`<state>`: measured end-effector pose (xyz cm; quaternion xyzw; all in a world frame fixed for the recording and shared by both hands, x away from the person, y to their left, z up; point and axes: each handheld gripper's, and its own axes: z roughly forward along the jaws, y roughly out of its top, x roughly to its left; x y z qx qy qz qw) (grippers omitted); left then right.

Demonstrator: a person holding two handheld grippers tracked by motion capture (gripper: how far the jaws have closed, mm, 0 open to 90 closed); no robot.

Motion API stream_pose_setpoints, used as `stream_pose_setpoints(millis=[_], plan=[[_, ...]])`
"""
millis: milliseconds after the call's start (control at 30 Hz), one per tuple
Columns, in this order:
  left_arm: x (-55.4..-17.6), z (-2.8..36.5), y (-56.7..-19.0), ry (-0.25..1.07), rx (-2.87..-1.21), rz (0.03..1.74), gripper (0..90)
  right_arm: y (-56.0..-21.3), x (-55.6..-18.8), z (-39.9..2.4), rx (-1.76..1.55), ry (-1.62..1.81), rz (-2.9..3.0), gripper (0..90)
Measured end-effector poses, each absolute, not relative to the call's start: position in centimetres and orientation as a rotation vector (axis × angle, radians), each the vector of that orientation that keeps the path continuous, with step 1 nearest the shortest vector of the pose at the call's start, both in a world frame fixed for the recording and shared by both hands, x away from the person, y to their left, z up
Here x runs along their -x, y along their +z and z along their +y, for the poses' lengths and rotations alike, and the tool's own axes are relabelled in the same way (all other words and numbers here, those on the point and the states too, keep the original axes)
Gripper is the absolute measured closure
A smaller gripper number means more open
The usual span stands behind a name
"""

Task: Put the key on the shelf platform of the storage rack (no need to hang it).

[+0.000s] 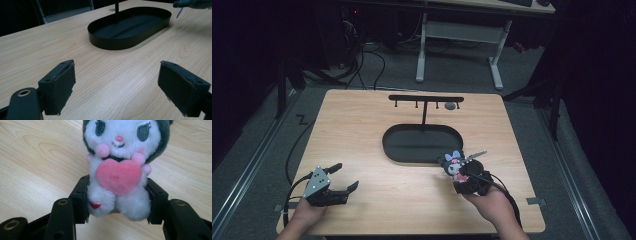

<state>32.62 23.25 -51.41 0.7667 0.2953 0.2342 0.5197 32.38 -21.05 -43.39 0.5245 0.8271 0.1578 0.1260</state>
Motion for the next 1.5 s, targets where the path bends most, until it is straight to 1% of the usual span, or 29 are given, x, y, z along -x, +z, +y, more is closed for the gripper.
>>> stream_pose_setpoints(millis=[233, 600, 667, 900, 967, 1067, 1500], plan=[[-32.8, 23.1, -51.2, 0.569, -1.830, 0.733, 15.4, -43.3, -33.3, -20.5, -1.524, 0.474, 2.412, 47.6], [-33.1, 22.7, -51.5, 0.589, -1.913, 0.723, 15.5, -42.5, -34.8, -19.8, -1.523, 0.518, 2.394, 47.7], [-33.4, 22.9, -51.7, 0.548, -1.912, 0.732, 15.5, -42.3, -35.2, -19.9, -1.525, 0.531, 2.386, 47.7], [-33.6, 23.7, -51.8, 0.507, -1.885, 0.734, 15.5, -41.9, -36.2, -20.1, -1.554, 0.532, 2.360, 47.7], [-33.9, 24.1, -51.8, 0.451, -1.878, 0.738, 15.5, -41.9, -36.6, -20.1, -1.549, 0.523, 2.363, 47.8], [-33.8, 24.2, -51.9, 0.447, -1.865, 0.730, 15.4, -41.8, -36.9, -20.0, -1.558, 0.521, 2.363, 47.9], [-33.1, 23.4, -52.0, 0.472, -1.928, 0.645, 15.5, -42.4, -39.5, -18.7, -1.531, 0.500, 2.368, 48.0]])
